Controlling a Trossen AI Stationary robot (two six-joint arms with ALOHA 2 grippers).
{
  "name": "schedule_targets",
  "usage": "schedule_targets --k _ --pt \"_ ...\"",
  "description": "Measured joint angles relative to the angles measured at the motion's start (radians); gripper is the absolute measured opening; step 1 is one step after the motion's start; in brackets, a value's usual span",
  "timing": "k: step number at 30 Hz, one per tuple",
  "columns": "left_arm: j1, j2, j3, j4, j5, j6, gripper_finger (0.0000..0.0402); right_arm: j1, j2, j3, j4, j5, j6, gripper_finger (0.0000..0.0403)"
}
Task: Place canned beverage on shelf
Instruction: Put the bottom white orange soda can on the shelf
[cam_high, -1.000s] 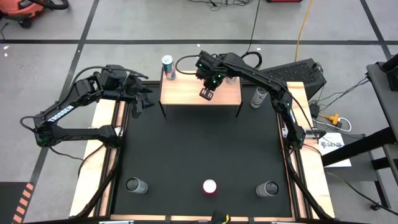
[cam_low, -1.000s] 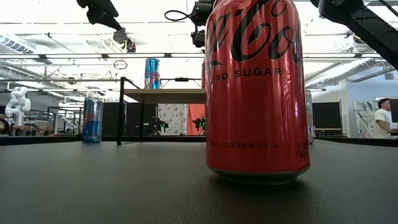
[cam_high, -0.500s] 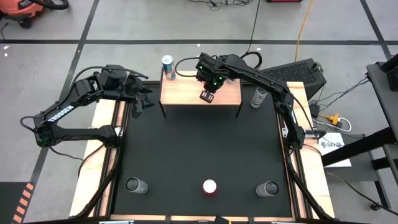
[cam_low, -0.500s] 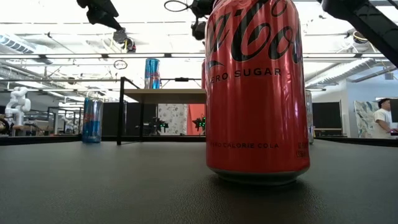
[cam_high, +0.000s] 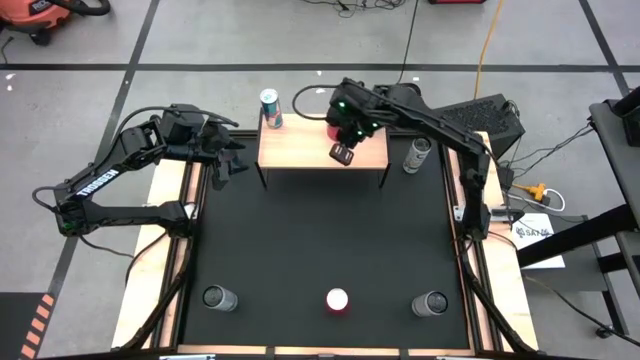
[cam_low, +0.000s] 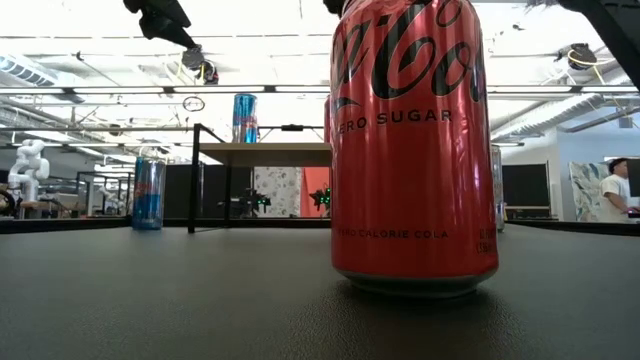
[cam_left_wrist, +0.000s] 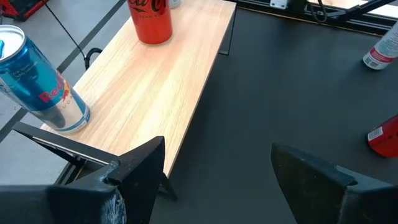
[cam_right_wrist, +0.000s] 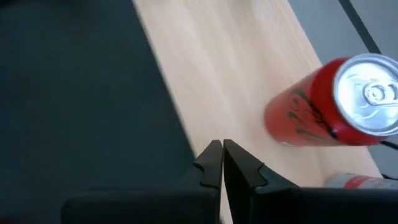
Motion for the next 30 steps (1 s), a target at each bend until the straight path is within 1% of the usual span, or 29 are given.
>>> schedule_targets --k 8,11,16,20,25,30 --pt "0.000 0.000 0.000 0.000 0.000 0.006 0.0299 0.052 -0.077 0.000 -0.006 0.000 0.038 0.0000" --pt "0.000 0.000 0.000 0.000 0.000 0.006 0.0299 0.070 -0.090 0.000 -0.009 0.003 0.043 0.0007" --pt "0.000 0.000 0.000 0.000 0.000 0.008 0.0299 0.089 -0.092 0.000 -0.022 0.003 0.056 0.0038" --pt "0.000 0.001 0.000 0.014 0.000 0.050 0.0299 0.102 -0.092 0.000 -0.047 0.003 0.056 0.0069" --pt "0.000 0.005 0.000 0.066 0.000 0.052 0.0299 0.128 -0.092 0.000 -0.073 0.003 0.063 0.0107" --pt "0.000 0.005 0.000 0.117 0.000 0.052 0.0299 0.154 -0.092 0.000 -0.113 0.000 0.062 0.0133"
